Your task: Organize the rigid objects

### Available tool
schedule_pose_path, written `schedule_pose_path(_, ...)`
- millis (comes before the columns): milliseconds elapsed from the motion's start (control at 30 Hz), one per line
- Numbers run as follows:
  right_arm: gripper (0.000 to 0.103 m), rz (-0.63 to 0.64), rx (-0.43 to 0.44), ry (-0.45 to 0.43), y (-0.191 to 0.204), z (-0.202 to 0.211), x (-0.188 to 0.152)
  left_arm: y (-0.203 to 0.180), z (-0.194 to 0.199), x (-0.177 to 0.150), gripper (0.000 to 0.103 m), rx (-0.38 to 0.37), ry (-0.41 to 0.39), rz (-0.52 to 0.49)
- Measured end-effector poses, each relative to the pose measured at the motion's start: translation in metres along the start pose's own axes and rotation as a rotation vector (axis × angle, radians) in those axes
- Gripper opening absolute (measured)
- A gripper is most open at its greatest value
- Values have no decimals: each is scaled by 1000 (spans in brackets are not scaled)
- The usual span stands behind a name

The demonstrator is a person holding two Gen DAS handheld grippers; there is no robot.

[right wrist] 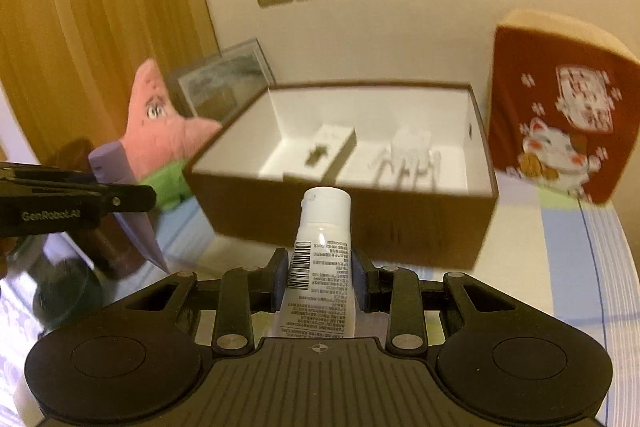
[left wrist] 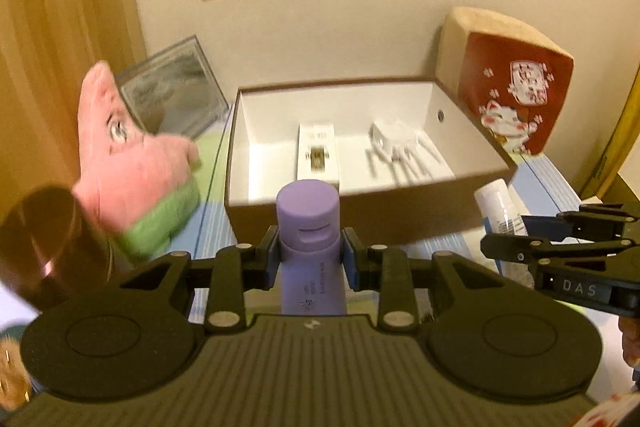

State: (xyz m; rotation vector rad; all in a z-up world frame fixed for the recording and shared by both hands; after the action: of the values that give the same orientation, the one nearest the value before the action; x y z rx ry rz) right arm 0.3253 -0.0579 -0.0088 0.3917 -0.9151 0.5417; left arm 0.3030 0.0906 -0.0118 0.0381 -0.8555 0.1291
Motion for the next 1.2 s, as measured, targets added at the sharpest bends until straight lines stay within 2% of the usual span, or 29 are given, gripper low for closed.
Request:
schedule_pose_path(400,30,2,4,-101,-20,-54,95,4,-54,79,28,22,-38,-21)
schedule_pose_path(633,30,-4,-40,-106,-38,-94,130,12,-97,103,28,34,5,-20)
schedule_pose_path(900,30,-29,-70,-62,-51,-139,138,24,-146,109,28,71,84,-26)
schedule_pose_path(1200,30,-63,-97,52,-58,-189,110,26,-198,93,28,96,189,-78)
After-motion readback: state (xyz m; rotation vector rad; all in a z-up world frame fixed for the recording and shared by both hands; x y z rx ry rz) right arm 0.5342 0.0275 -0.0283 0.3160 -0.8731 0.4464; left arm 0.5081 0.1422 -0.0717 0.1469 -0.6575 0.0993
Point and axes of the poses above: each gripper's, at about its wrist camera, not at the fingertips, and z roughly against the way its jaws point, y to its left, x to its top, the point moved 7 cm from there along -z, roughly the way its jaws point, and after that the axes turned 4 degrees about z, right-handed, at the moved point
